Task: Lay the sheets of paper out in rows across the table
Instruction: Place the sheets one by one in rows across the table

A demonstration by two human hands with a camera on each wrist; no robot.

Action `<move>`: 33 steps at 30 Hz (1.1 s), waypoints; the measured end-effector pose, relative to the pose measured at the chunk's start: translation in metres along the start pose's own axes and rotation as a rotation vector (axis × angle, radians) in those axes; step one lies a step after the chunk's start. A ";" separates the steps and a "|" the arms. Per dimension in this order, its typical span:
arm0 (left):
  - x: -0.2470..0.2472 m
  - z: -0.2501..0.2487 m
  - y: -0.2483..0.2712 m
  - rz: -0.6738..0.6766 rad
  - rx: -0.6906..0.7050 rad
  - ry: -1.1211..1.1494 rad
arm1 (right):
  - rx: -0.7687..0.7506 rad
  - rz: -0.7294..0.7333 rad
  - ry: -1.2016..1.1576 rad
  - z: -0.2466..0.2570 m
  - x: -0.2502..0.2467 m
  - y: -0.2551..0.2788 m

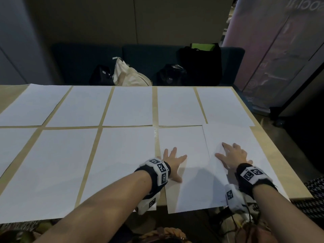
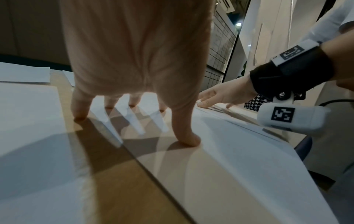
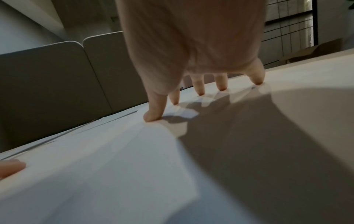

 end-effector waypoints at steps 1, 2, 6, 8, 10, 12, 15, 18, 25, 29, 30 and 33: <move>0.000 0.000 0.000 0.011 0.000 -0.012 | -0.007 0.026 -0.001 -0.003 -0.001 -0.002; -0.001 0.000 0.000 0.015 0.000 -0.022 | -0.008 0.046 -0.014 -0.008 -0.002 -0.003; -0.002 -0.002 0.004 0.006 -0.010 -0.046 | 0.023 0.044 -0.061 -0.027 -0.014 0.001; -0.001 -0.003 0.005 0.004 -0.013 -0.070 | 0.027 0.026 -0.076 -0.035 -0.019 0.004; -0.001 -0.003 0.005 0.006 -0.013 -0.095 | 0.028 0.021 -0.071 -0.041 -0.021 0.006; -0.003 -0.002 0.003 0.010 -0.020 -0.102 | 0.027 0.008 -0.077 -0.045 -0.021 0.006; -0.007 0.001 -0.001 0.009 -0.030 -0.099 | 0.035 0.005 -0.084 -0.048 -0.018 0.003; -0.011 0.003 -0.002 0.006 -0.029 -0.093 | 0.031 0.011 -0.082 -0.044 -0.016 -0.001; -0.009 0.004 -0.005 0.003 -0.028 -0.078 | 0.022 0.019 -0.068 -0.040 -0.010 -0.005; -0.009 0.004 -0.006 0.003 -0.022 -0.080 | 0.019 0.017 -0.076 -0.041 -0.009 -0.004; -0.009 0.004 -0.006 0.003 -0.020 -0.082 | 0.022 0.015 -0.082 -0.041 -0.009 -0.004; -0.010 0.003 -0.006 -0.001 -0.013 -0.092 | 0.024 0.019 -0.084 -0.039 -0.012 -0.003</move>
Point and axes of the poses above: each hand's wrist, its own y-axis away from the middle knuckle, its own x-axis out of the palm, z = x × y, the point moved 4 cm from there along -y, towards the middle knuckle, and after that the axes turned 14 degrees about -x, right-handed, at the moved point
